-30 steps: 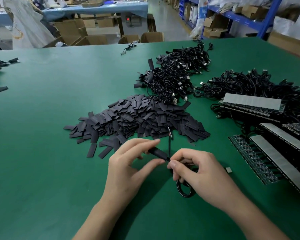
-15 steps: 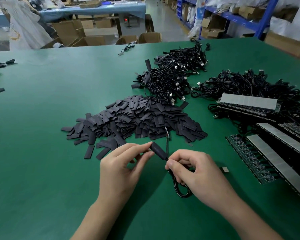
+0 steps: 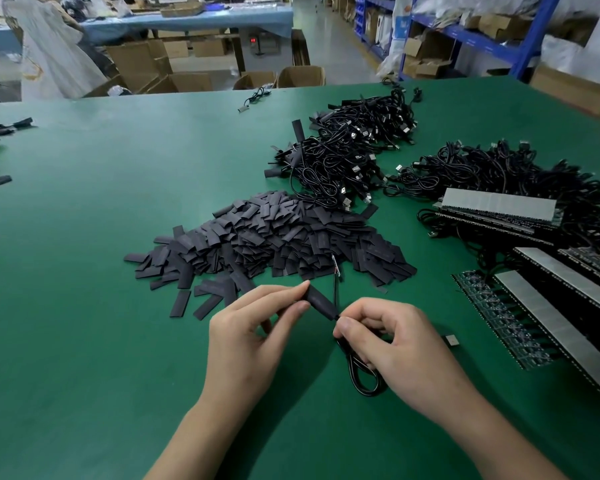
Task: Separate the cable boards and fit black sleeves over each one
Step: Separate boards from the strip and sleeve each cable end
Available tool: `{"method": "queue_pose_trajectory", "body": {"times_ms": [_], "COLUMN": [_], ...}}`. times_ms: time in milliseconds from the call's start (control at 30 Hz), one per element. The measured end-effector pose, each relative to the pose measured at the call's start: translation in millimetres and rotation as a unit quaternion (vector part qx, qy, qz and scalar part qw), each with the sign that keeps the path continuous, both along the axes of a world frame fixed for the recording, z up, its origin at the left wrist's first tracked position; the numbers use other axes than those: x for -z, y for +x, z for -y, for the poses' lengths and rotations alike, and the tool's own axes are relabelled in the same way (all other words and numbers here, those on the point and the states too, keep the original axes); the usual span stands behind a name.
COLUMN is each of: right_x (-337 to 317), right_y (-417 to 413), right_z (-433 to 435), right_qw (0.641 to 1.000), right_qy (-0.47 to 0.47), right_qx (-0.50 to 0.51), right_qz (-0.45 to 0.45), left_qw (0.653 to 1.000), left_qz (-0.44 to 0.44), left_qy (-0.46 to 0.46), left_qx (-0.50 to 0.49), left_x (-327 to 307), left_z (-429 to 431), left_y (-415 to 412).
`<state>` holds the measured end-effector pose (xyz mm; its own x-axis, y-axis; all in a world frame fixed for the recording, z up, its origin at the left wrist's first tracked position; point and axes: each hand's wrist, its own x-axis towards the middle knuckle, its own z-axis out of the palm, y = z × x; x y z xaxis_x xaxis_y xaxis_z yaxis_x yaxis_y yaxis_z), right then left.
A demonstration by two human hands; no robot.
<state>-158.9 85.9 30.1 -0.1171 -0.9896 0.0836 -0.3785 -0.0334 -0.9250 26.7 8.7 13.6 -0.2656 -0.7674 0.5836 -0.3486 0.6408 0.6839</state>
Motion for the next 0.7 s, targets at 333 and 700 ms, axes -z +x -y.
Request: {"method": "queue_pose_trajectory", "body": {"times_ms": [333,700], "right_x": [1.5,6.5], "right_y": [-1.5,-23.1], "right_z": [1.2,6.4], "right_qw": [0.999,0.953], "right_qy": [-0.017,-0.057], "right_qx": [0.0,-0.023], "right_qz": [-0.032,-0.296], "left_qw": [0.974,0.882], "left_qz": [-0.136,-0.343], "left_qy": [0.175,0.321], "left_qx": [0.045,0.033], "left_x": [0.7,-4.7], "left_z": [-2.8,8.0], "left_y": [-3.9,2.4]}}
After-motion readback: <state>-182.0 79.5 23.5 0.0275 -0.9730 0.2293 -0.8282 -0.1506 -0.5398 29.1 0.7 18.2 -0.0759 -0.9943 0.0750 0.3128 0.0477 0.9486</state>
